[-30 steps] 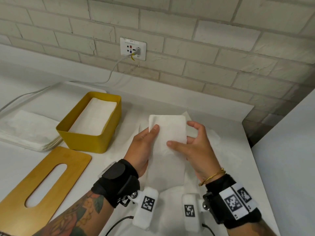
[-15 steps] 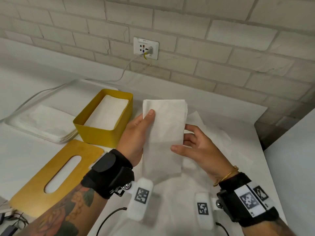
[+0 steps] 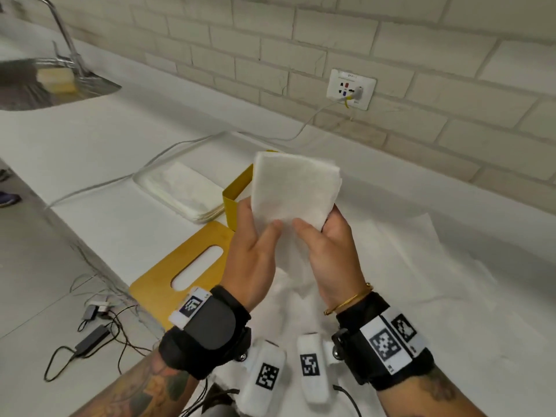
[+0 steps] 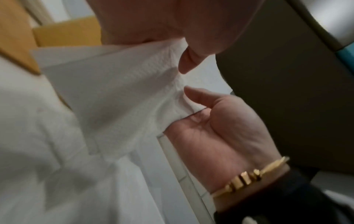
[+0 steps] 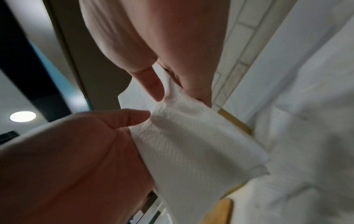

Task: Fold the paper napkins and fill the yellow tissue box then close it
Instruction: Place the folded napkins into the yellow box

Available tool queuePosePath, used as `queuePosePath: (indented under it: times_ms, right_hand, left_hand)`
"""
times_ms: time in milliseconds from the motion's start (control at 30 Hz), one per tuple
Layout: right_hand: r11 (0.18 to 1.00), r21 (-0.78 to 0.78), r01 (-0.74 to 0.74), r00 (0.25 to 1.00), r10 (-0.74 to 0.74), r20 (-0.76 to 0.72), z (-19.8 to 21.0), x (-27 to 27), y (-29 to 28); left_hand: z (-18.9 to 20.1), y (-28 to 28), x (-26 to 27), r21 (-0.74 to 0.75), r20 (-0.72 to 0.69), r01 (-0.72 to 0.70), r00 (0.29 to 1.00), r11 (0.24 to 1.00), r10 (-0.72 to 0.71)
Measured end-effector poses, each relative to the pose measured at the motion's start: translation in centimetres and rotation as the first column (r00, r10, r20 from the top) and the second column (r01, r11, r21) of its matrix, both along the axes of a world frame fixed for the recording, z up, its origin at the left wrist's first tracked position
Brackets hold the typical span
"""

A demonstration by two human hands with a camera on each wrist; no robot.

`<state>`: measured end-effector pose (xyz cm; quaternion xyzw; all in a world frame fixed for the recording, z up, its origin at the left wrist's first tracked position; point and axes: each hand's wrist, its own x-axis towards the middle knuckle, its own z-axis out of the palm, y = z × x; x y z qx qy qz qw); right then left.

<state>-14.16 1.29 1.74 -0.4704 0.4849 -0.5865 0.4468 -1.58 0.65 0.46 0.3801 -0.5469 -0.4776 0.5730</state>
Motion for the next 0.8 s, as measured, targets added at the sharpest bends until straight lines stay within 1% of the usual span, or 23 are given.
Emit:
queuePosePath:
  times_ms: [67, 133, 233, 300, 367, 433, 500, 567, 633, 700, 800]
  right_hand:
    - [1.000, -0.024, -0.019, 0.999, 0.019, -0.035, -0.3, 0.8, 0.5]
    - [0.999, 0.030, -0.028, 0.992, 0.031, -0.121, -1.6, 1.4, 1.2]
    - [0.991, 0.128, -0.038, 0.974, 0.065, -0.216, -3.5, 2.0, 1.8]
    - [0.993, 0.117, -0.033, 0.969, 0.061, -0.241, -3.1, 2.1, 1.6]
    - [0.998, 0.050, -0.039, 0.976, 0.049, -0.213, -2.0, 1.9, 1.4]
    - [0.999, -0.005, -0.046, 0.984, 0.045, -0.172, -1.4, 1.7, 1.4]
    - [0.999, 0.028, -0.039, 0.983, 0.043, -0.179, -1.7, 1.8, 1.8]
    - [0.994, 0.110, -0.024, 0.977, 0.047, -0.209, -3.1, 2.0, 2.2]
    - [0.987, 0.160, -0.010, 0.975, 0.045, -0.216, -3.8, 2.0, 2.4]
    - [0.989, 0.145, -0.004, 0.979, 0.033, -0.199, -3.1, 1.6, 2.1]
    - [0.998, 0.059, -0.020, 0.988, 0.028, -0.149, -1.8, 0.9, 1.7]
  left_hand:
    - [-0.6, 0.5, 0.7, -0.033, 0.025, -0.055, 0.998, 0.998, 0.056]
    - [-2.0, 1.3, 1.3, 0.019, 0.075, -0.095, 0.993, 0.995, 0.093]
    - [-3.8, 2.1, 1.7, 0.106, 0.114, -0.110, 0.989, 0.988, 0.098]
    - [-3.4, 2.0, 1.9, 0.079, 0.093, -0.099, 0.991, 0.992, 0.091]
    - [-2.5, 1.6, 2.0, 0.005, 0.057, -0.080, 0.995, 0.997, 0.080]
    - [-1.8, 1.6, 1.9, -0.035, 0.029, -0.076, 0.997, 0.997, 0.077]
    - [-2.2, 1.9, 1.8, -0.017, 0.052, -0.076, 0.996, 0.997, 0.077]
    - [-3.4, 2.4, 1.7, 0.046, 0.119, -0.063, 0.991, 0.997, 0.057]
    - [-3.9, 2.7, 1.8, 0.098, 0.143, -0.049, 0.989, 0.994, 0.035]
    - [-3.3, 2.5, 2.0, 0.073, 0.128, -0.042, 0.991, 0.996, 0.032]
    - [-1.8, 2.2, 2.1, 0.000, 0.074, -0.030, 0.997, 1.000, 0.030]
